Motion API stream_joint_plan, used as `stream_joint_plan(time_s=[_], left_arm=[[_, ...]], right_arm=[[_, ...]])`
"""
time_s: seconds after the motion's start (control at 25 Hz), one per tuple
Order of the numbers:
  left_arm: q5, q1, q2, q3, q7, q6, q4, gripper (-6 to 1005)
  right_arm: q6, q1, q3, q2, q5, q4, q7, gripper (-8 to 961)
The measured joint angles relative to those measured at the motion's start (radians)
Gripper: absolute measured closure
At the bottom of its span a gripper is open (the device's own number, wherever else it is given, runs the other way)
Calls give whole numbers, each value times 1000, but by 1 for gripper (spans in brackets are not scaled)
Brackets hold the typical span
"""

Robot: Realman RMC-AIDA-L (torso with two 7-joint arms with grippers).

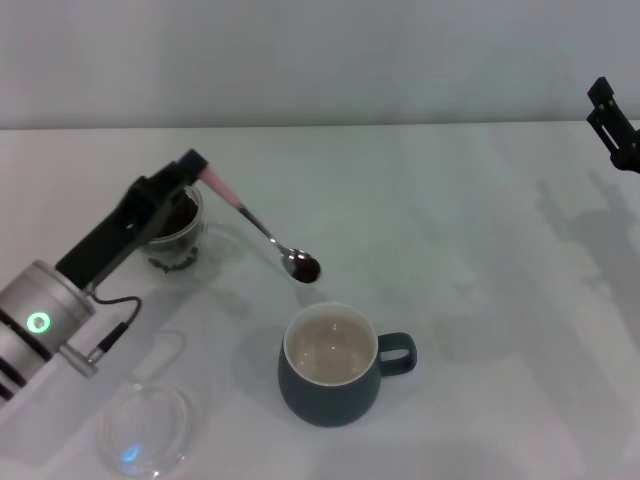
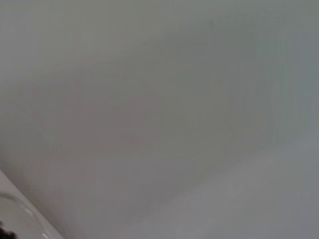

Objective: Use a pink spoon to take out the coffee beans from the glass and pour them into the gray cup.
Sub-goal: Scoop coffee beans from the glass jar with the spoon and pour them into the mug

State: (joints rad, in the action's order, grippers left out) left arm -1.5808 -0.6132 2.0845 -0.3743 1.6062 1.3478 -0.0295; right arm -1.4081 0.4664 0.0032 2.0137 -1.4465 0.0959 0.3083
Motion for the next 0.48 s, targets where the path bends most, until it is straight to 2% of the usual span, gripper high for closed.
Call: stream_joint_plan(time_s=[0.24, 0.48], left_arm=[[114, -48, -1, 0, 40, 1, 7, 864], [222, -75, -4, 0, 83, 8, 71, 864]], right_arm=[[-2, -7, 0, 1, 0, 5, 0, 136], [-7, -11, 0, 3, 0, 6, 7, 136]])
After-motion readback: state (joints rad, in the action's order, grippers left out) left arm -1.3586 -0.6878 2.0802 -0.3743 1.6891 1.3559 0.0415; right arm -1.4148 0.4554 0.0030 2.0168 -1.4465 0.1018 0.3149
